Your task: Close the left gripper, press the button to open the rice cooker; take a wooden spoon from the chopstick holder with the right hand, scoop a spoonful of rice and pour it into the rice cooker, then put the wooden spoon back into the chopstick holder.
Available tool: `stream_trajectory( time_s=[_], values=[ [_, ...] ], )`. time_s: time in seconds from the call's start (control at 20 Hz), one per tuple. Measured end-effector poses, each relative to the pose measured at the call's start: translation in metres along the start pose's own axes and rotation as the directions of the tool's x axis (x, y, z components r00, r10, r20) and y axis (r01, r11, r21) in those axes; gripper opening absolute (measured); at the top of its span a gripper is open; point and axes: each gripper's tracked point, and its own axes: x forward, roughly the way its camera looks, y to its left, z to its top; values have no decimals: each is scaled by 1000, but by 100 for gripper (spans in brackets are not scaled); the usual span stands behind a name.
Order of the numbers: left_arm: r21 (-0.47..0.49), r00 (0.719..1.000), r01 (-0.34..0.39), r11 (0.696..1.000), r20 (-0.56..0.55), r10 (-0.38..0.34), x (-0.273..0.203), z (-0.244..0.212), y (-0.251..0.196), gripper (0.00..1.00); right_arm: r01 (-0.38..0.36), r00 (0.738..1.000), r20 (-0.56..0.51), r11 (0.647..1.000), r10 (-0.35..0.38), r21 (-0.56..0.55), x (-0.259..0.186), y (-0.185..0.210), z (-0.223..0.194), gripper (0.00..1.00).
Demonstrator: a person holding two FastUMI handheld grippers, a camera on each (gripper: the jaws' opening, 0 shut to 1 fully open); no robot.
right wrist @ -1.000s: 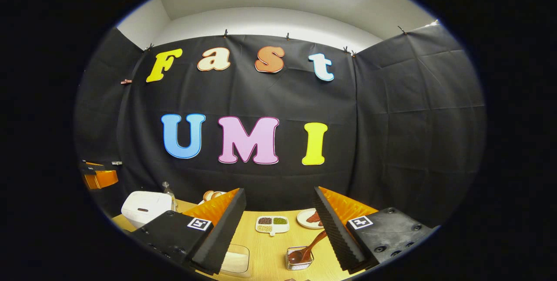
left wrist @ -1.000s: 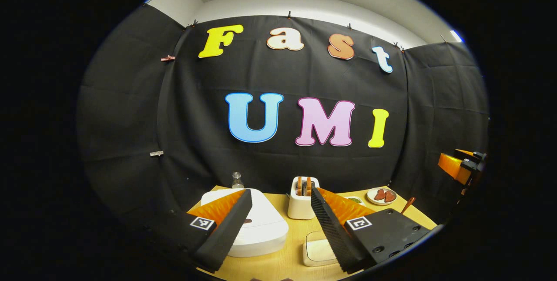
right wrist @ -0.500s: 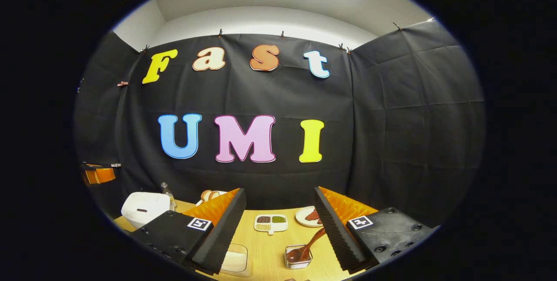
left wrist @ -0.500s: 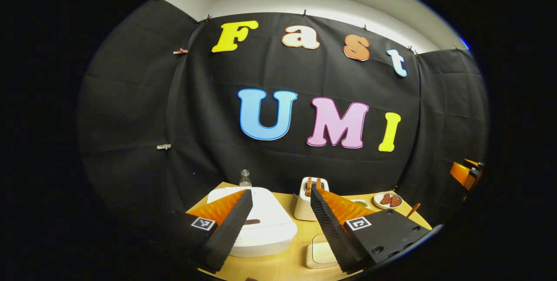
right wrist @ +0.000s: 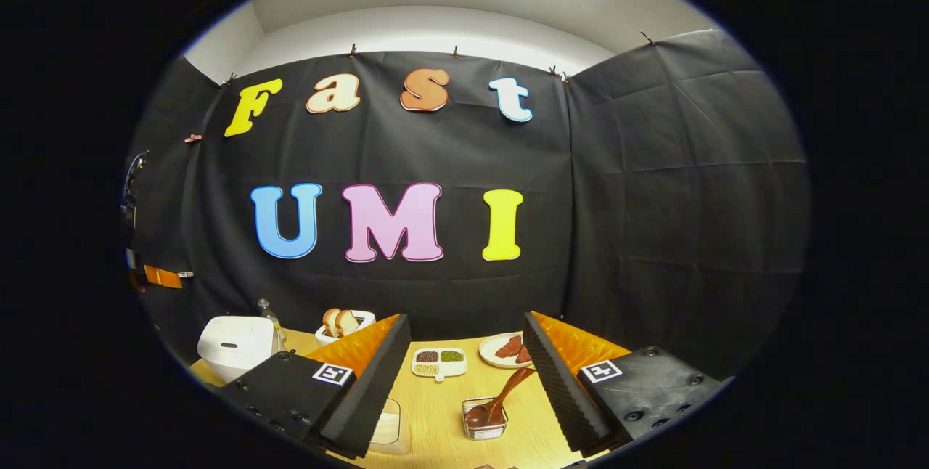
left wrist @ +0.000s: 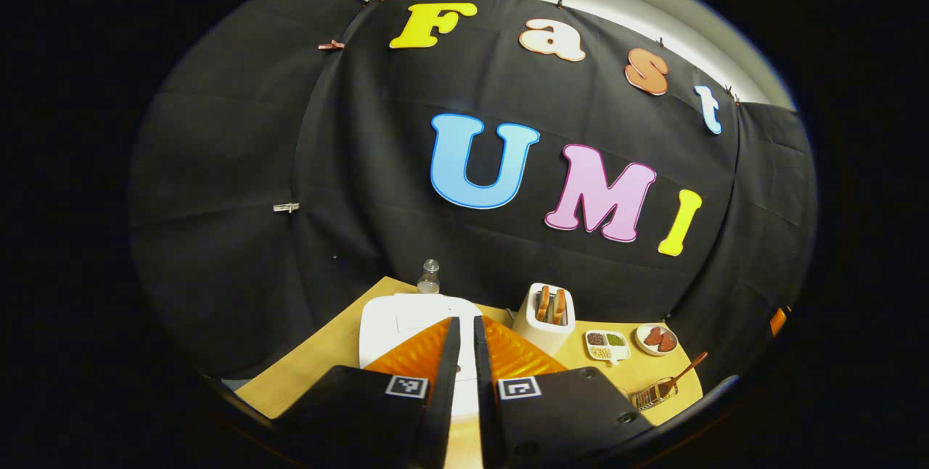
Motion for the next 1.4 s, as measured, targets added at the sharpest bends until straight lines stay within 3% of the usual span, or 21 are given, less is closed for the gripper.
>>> stream_trajectory(
  time_s=[0.1, 0.15, 0.25, 0.45, 0.6, 0.8, 0.95, 1.15, 1.4],
  values=[
    [3, 999, -1, 1000, -44, 1, 16, -8, 7, 10, 19, 1000, -1, 1000, -19, 9, -4, -6, 1, 98],
    [2, 998, 2, 1000, -69, -2, 24, -13, 10, 9, 31, 1000, 0, 999, -31, 13, -7, -10, 1, 98],
    [6, 990, -16, 1000, -143, 17, 43, -30, 19, 8, 48, 999, -1, 998, -48, 27, -11, -14, 3, 98],
    [-18, 964, 66, 998, -256, -68, 71, -64, 10, 8, 89, 996, -13, 996, -89, 23, -25, -22, 0, 98],
    [31, 948, 98, 995, -306, -84, 90, -79, 13, 8, 115, 993, -18, 993, -115, 23, -39, -27, 2, 98],
    [-7, 904, 125, 992, -411, -117, 109, -113, 14, 5, 157, 987, -38, 987, -156, 20, -56, -32, -7, 98],
    [25, 889, 143, 989, -443, -118, 118, -126, 23, 8, 181, 982, -58, 983, -180, 13, -72, -32, -12, 98],
    [-16, 855, 186, 982, -490, -170, 118, -145, 20, 8, 209, 974, -93, 978, -207, 11, -88, -26, -23, 98],
    [-12, 860, 210, 978, -473, -191, 117, -148, 20, 9, 214, 970, -118, 977, -215, -19, -106, -12, -33, 98]
  ],
)
